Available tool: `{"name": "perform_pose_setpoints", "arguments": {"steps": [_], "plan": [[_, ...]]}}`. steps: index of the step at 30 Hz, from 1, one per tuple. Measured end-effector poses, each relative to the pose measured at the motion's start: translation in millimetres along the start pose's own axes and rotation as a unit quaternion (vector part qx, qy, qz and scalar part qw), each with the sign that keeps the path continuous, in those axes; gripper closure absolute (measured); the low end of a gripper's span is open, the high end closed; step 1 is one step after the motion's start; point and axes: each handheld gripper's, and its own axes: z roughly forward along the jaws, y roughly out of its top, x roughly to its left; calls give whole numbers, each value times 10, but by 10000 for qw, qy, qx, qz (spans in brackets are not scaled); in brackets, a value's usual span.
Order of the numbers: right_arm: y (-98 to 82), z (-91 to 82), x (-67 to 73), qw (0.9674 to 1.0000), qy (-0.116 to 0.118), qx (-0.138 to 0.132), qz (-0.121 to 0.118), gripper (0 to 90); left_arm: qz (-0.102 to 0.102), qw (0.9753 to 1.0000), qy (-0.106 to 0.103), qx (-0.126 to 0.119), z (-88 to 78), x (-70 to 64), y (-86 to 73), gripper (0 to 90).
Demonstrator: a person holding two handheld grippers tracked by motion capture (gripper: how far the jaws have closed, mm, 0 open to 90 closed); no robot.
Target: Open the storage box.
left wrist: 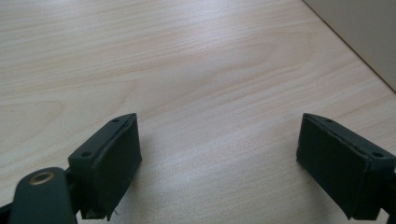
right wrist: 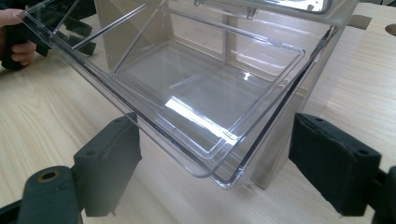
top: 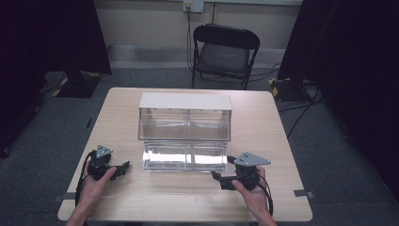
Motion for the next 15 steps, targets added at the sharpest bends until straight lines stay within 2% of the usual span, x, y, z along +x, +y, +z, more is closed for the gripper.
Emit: {"name": "perform_pose_setpoints", "arguments": {"steps": [15], "plan": [[33, 6, -5, 10000, 6, -33, -4, 145, 2, 10000, 1, 1, 0, 0, 0, 131]]}}
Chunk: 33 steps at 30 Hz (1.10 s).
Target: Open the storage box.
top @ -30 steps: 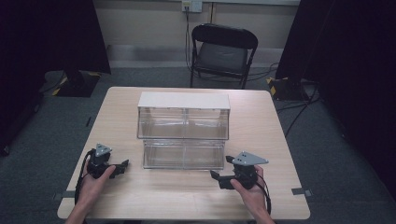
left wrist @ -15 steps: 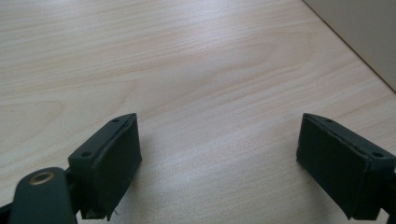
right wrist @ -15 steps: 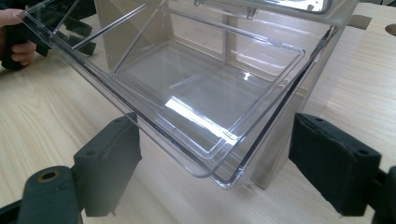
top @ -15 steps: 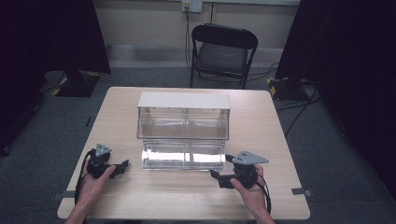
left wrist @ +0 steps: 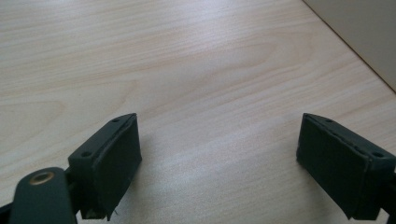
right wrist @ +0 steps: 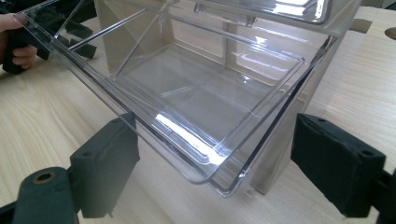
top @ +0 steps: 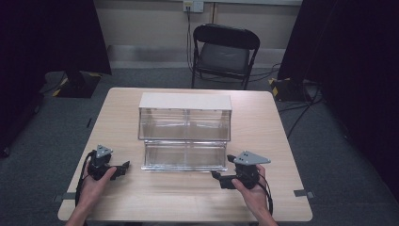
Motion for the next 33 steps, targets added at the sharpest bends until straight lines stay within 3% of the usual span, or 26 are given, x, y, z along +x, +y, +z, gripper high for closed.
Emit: {"name": "perform_pose_setpoints", "arguments": {"steps": [10, 33], "plan": [[35, -3, 2, 9999, -107, -23, -27, 135, -5, 10000, -1, -3, 0, -1, 0, 131], [132, 1, -12, 9999, -73, -119, 32, 134, 0, 10000, 1, 1, 1, 0, 1, 129]]}}
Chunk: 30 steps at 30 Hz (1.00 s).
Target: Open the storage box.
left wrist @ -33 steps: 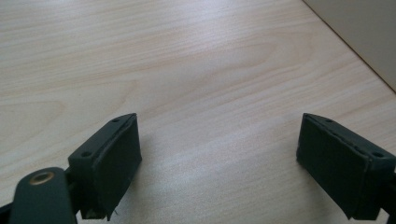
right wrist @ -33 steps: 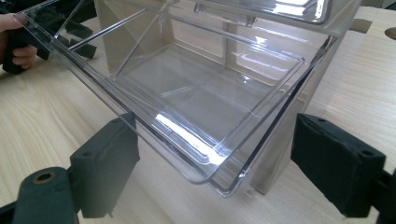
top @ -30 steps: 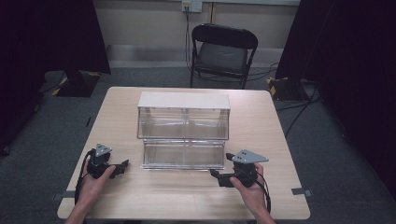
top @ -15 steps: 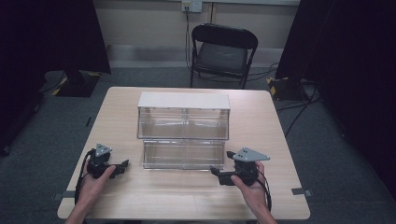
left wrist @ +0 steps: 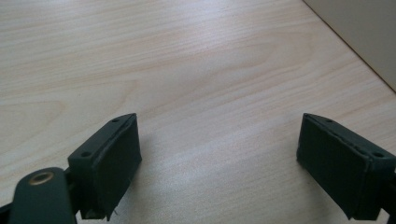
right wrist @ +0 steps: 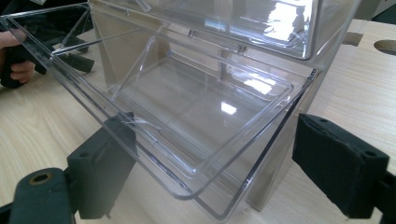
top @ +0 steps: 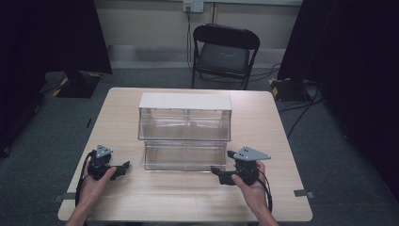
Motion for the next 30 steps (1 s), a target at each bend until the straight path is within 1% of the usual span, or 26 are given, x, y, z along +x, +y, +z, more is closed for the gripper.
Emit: {"name": "perform_pose_setpoints", "arguments": {"steps": [2, 6, 9, 12, 16, 21, 29, 30], "plan": [[4, 2, 1, 10000, -17, 27, 19, 134, -8, 10000, -1, -6, 1, -1, 0, 128], [7, 16, -7, 9999, -17, 125, -17, 134, -13, 10000, -16, -3, 1, 0, 2, 127], [41, 16, -13, 9999, -71, 82, -9, 135, -20, 10000, 6, 9, 4, -1, 7, 122], [79, 24, -21, 10000, -78, 58, 22, 136, -19, 10000, 5, 9, 5, -1, 7, 120], [84, 29, -37, 10000, -89, 37, 19, 136, -19, 10000, 4, 9, 5, -1, 7, 120], [88, 28, -63, 9998, -106, -92, 121, 137, -19, 10000, 4, 9, 5, -1, 7, 120], [90, 42, -70, 9999, -70, -82, 88, 136, -10, 10000, 2, 10, 6, 1, 8, 119], [92, 40, -67, 9999, -77, -66, 123, 136, 0, 10000, 5, 18, 6, 3, 8, 118]]}}
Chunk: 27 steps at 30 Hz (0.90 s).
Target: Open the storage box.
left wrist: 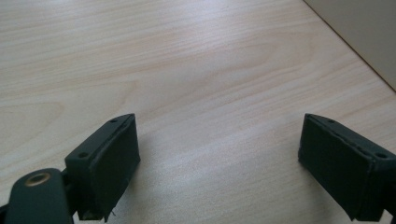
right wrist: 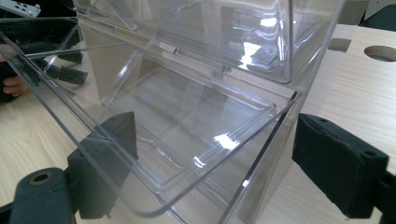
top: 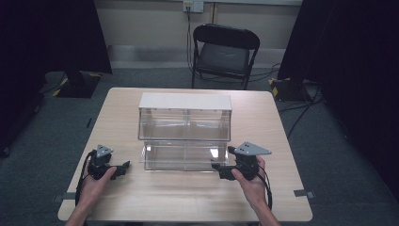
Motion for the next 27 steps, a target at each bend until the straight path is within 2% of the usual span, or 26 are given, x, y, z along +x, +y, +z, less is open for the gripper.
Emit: {"name": "perform_pose_setpoints", "arguments": {"steps": [27], "plan": [[74, 0, 21, 9998, -31, -181, 34, 138, -8, 10000, 0, -7, 1, -2, 0, 118]]}}
